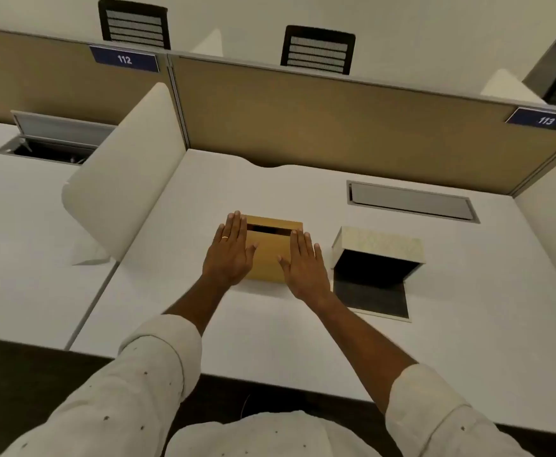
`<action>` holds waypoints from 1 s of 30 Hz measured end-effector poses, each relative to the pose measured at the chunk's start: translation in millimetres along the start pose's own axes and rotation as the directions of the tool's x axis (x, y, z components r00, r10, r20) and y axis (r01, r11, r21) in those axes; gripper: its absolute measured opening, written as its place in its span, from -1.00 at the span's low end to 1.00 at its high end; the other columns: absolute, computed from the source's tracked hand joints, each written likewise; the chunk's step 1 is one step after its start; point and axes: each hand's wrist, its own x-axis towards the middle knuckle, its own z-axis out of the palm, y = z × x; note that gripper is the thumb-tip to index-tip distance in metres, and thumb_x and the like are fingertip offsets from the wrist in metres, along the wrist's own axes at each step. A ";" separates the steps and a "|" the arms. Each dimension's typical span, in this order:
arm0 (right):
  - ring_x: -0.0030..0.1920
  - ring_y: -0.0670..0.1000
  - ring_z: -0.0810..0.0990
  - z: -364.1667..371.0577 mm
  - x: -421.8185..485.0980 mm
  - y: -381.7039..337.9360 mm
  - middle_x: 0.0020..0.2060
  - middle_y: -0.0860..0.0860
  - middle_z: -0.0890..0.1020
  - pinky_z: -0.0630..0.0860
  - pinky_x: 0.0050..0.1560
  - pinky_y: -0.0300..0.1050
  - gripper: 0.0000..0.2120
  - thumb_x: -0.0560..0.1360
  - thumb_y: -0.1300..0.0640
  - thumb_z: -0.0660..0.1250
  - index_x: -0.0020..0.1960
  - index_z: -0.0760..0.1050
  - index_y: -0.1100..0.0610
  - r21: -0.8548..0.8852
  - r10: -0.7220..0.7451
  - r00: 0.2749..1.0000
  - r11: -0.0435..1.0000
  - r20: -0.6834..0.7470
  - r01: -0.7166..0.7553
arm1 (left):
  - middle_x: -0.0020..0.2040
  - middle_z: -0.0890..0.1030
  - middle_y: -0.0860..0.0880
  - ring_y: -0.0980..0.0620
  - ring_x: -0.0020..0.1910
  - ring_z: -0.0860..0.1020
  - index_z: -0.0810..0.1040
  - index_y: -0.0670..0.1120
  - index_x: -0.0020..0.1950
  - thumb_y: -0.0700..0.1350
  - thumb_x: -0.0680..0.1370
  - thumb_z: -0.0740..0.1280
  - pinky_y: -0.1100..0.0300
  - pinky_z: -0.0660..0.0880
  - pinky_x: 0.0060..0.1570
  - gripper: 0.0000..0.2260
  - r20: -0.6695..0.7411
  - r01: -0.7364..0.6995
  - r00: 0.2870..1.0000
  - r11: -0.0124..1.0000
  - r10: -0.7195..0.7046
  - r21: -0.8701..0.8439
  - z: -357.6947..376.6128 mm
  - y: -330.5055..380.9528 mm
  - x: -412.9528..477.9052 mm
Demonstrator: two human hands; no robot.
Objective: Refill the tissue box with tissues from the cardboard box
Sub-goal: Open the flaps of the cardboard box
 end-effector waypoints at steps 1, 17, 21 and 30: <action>0.64 0.09 -0.15 2.5 0.0 0.5 0.65 0.11 -0.11 -0.14 0.62 0.08 -0.33 0.70 -0.17 -0.07 0.64 -0.17 0.18 0.043 0.016 1.000 0.999 0.012 -0.017 | 0.64 -0.10 -0.17 -0.10 0.63 -0.13 -0.12 -0.22 0.62 0.13 0.69 -0.09 -0.02 -0.09 0.60 -0.38 0.023 0.026 0.999 1.000 -0.026 -0.003 3.2 2.3 -0.8; 0.64 0.16 -0.05 11.9 24.0 24.8 0.64 0.17 -0.03 0.00 0.62 0.10 -0.27 0.68 -0.18 0.04 0.64 -0.11 0.24 0.053 -0.083 0.993 0.995 0.086 0.078 | 0.64 0.02 -0.19 -0.14 0.63 -0.03 -0.04 -0.23 0.62 0.10 0.70 -0.05 -0.06 -0.02 0.59 -0.41 0.151 0.251 0.962 0.952 -0.226 -0.173 13.8 1.2 16.1; 0.61 0.20 0.08 8.3 29.3 26.2 0.61 0.21 0.09 0.07 0.60 0.11 -0.23 0.64 -0.13 0.21 0.62 -0.04 0.27 0.053 -0.113 0.990 0.993 0.080 0.109 | 0.55 0.22 -0.26 -0.23 0.59 0.10 0.13 -0.25 0.56 0.11 0.67 0.10 -0.10 0.14 0.55 -0.40 0.079 0.194 0.980 0.969 -0.184 -0.151 7.0 -6.9 17.0; -0.08 0.07 0.56 11.5 10.4 36.2 0.03 0.05 0.60 0.52 -0.13 -0.09 -0.75 0.53 0.29 0.35 0.17 0.47 0.10 0.050 -0.290 0.937 0.951 -0.196 0.305 | 0.05 0.57 -0.11 -0.12 -0.02 0.58 0.57 -0.14 0.07 -0.18 0.53 0.40 0.10 0.56 -0.25 -0.86 -0.230 -0.214 0.954 0.974 0.192 -0.075 13.0 -52.0 -26.4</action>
